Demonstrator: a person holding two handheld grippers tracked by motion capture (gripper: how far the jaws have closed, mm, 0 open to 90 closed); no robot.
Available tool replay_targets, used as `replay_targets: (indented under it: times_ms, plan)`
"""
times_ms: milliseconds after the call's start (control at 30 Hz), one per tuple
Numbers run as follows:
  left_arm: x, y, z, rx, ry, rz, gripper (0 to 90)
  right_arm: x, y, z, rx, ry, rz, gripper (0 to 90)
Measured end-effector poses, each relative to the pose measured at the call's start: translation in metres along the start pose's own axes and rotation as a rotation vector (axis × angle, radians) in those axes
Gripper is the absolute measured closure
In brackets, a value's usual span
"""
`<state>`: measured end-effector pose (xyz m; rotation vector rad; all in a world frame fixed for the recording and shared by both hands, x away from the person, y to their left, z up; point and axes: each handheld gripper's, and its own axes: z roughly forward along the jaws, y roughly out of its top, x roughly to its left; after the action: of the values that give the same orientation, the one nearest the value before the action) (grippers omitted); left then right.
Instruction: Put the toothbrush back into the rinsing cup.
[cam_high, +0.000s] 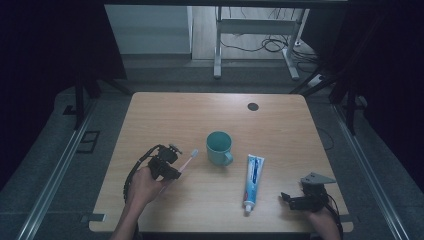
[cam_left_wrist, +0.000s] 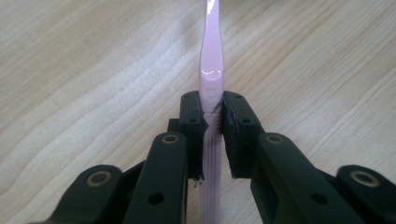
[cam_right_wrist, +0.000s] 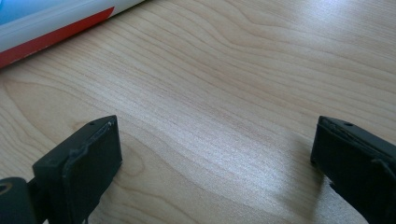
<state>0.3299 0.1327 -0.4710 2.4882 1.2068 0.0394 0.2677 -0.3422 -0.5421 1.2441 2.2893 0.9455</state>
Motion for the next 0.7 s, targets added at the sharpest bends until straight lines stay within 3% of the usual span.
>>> replay_targets:
  times_ms: [267,600,700]
  plan:
    - [0.000,0.004,-0.011,-0.087,-0.013,0.022,78.6,0.000,0.000,0.000,0.000,0.000,0.000,1.6]
    - [-0.002,0.010,-0.027,-0.241,-0.025,0.066,78.6,0.000,0.000,0.000,-0.001,0.000,0.002,1.6]
    - [-0.002,0.012,-0.028,-0.258,-0.023,0.074,78.6,0.000,0.000,0.000,-0.001,0.000,0.001,1.6]
